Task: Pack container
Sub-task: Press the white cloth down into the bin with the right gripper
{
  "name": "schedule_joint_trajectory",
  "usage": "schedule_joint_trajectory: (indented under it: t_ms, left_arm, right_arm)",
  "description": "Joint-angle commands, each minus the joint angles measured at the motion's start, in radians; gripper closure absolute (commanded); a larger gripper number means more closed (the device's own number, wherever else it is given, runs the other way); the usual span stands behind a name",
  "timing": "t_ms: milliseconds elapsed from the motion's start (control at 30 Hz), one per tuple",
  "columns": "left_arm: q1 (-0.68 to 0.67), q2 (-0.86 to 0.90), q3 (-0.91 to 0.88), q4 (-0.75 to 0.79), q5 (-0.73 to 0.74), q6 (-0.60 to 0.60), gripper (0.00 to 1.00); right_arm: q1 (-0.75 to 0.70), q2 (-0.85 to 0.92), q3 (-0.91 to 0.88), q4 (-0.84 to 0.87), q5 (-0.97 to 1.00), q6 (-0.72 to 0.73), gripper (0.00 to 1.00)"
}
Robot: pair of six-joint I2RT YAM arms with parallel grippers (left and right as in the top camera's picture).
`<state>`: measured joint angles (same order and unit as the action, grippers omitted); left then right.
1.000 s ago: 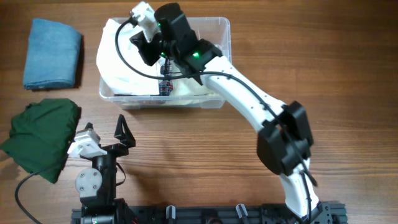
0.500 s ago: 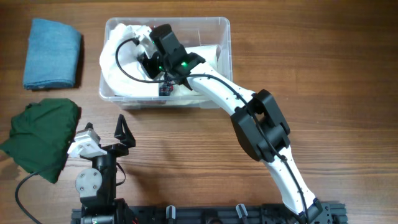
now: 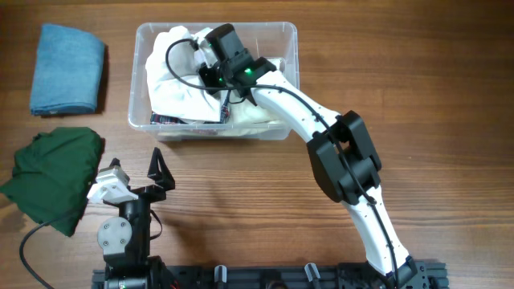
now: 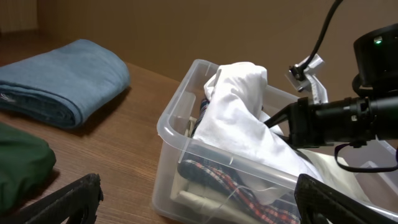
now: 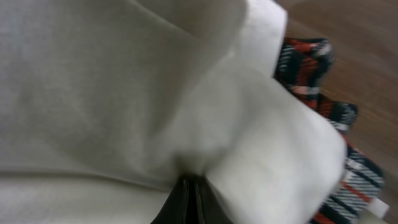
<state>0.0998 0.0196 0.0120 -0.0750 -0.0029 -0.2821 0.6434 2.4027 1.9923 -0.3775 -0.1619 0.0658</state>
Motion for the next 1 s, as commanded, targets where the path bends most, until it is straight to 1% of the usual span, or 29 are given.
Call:
schedule_joint_trajectory:
  t_ms: [0, 67, 100, 133, 300, 400, 433, 500, 867, 967]
  left_arm:
    - [-0.005, -0.003, -0.006, 0.003, -0.010, 0.016, 0.00]
    - [-0.005, -0.003, -0.006, 0.003, -0.010, 0.016, 0.00]
    - [-0.005, -0.003, -0.006, 0.003, -0.010, 0.016, 0.00]
    - [-0.005, -0.003, -0.006, 0.003, -0.010, 0.016, 0.00]
    - [-0.005, -0.003, -0.006, 0.003, -0.010, 0.016, 0.00]
    - [-0.005, -0.003, -0.006, 0.003, -0.010, 0.016, 0.00]
    - [-0.005, -0.003, -0.006, 0.003, -0.010, 0.016, 0.00]
    - [-0.005, -0.003, -0.006, 0.003, -0.010, 0.016, 0.00]
    - [-0.005, -0.003, -0.006, 0.003, -0.010, 0.016, 0.00]
    - [-0.005, -0.003, -0.006, 0.003, -0.010, 0.016, 0.00]
  right_arm:
    - [-0.037, -0.037, -0.034, -0.022, 0.027, -0.047, 0.88]
    - [-0.033, -0.097, -0.034, -0.011, 0.018, -0.048, 0.63]
    - [-0.032, -0.123, -0.034, -0.006, 0.000, -0.049, 0.53]
    - [-0.031, -0.148, -0.034, 0.000, -0.025, -0.054, 0.48]
    - [-0.004, -0.228, -0.034, 0.053, -0.112, -0.064, 0.45]
    - [0.037, -0.232, -0.034, 0.104, -0.138, -0.108, 0.26]
    - [0.050, -0.232, -0.034, 0.111, -0.136, -0.134, 0.23]
    - [0.072, -0.226, -0.034, 0.127, -0.103, -0.160, 0.20]
    - [0.092, -0.126, -0.034, 0.200, -0.135, -0.171, 0.20]
    - [0.097, -0.085, -0.033, 0.212, -0.131, -0.169, 0.16]
